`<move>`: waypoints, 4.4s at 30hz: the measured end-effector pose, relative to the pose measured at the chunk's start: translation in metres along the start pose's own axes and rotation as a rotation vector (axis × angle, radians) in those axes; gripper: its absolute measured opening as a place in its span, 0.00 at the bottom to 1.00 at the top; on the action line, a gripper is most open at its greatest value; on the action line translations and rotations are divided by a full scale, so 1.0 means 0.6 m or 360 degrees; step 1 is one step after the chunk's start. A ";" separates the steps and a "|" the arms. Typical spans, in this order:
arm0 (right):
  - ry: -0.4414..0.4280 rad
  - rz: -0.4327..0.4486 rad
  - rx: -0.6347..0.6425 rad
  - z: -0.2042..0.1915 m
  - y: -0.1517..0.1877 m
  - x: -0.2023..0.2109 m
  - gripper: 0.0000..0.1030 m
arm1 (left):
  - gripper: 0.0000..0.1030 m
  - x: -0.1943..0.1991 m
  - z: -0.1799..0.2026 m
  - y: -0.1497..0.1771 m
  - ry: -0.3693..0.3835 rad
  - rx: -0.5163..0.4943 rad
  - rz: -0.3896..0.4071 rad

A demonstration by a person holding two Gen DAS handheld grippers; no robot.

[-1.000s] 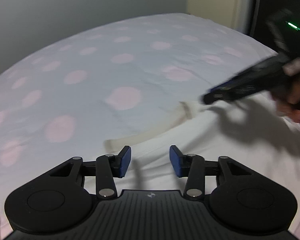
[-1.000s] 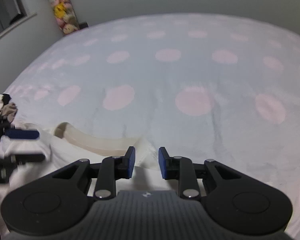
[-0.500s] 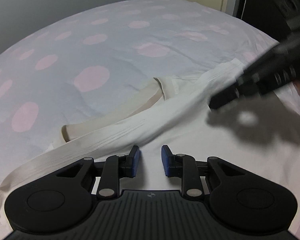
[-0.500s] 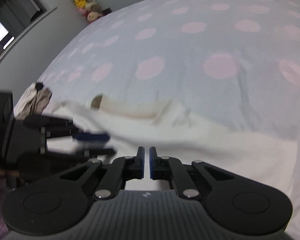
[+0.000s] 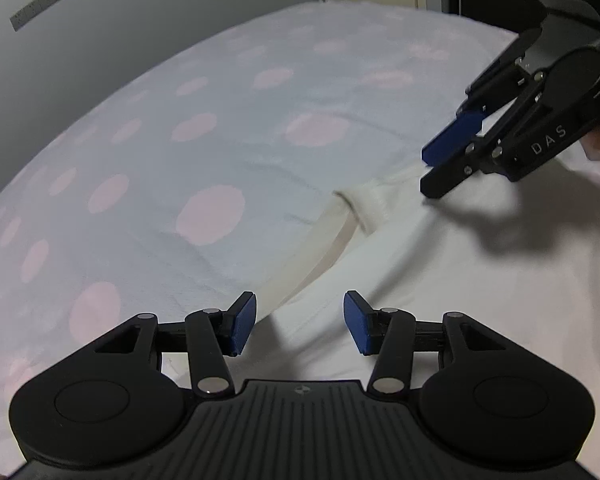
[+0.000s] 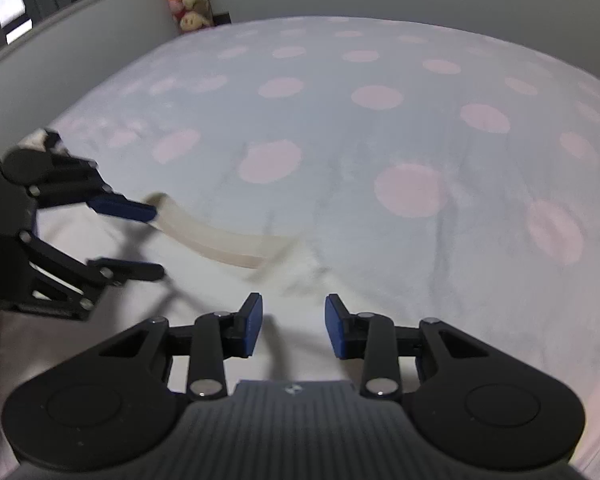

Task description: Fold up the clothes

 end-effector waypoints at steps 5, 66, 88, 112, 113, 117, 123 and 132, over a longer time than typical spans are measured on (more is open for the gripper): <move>-0.0046 -0.0078 0.0046 0.005 0.016 -0.028 0.29 | 0.43 -0.034 -0.002 0.011 0.0036 0.0026 -0.0046; 0.0301 0.0133 -0.0692 0.231 0.096 0.108 0.30 | 0.45 0.152 -0.268 0.238 -0.0380 0.1016 0.0011; 0.0203 0.0115 -0.0678 0.188 0.102 0.083 0.08 | 0.03 0.152 -0.268 0.236 -0.0122 0.1176 0.0167; 0.0416 0.0179 -0.0819 0.232 0.088 0.053 0.13 | 0.08 0.126 -0.290 0.266 -0.0327 0.1142 -0.0075; 0.0427 0.0183 -0.0832 0.234 0.091 0.054 0.15 | 0.11 0.128 -0.290 0.268 -0.0330 0.1155 -0.0061; 0.0448 0.0297 -0.0739 0.213 0.079 0.088 0.26 | 0.20 0.158 -0.291 0.271 -0.0423 0.1158 0.0007; 0.0314 0.0301 -0.0428 0.096 0.078 0.106 0.22 | 0.20 0.206 -0.235 0.254 -0.0472 0.1025 0.0066; 0.0253 0.0113 -0.0203 -0.013 0.126 0.034 0.21 | 0.19 0.145 -0.053 0.165 -0.0054 0.0731 0.0078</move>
Point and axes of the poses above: each gripper's, at about its wrist camera, not at the fingertips, and x roughly against the way its jaws point, z to its right, y to its underside, the point moved 9 cm from there along -x, roughly the way its jaws point, and after that the axes turned 2 degrees about y, right-handed, at the moved point
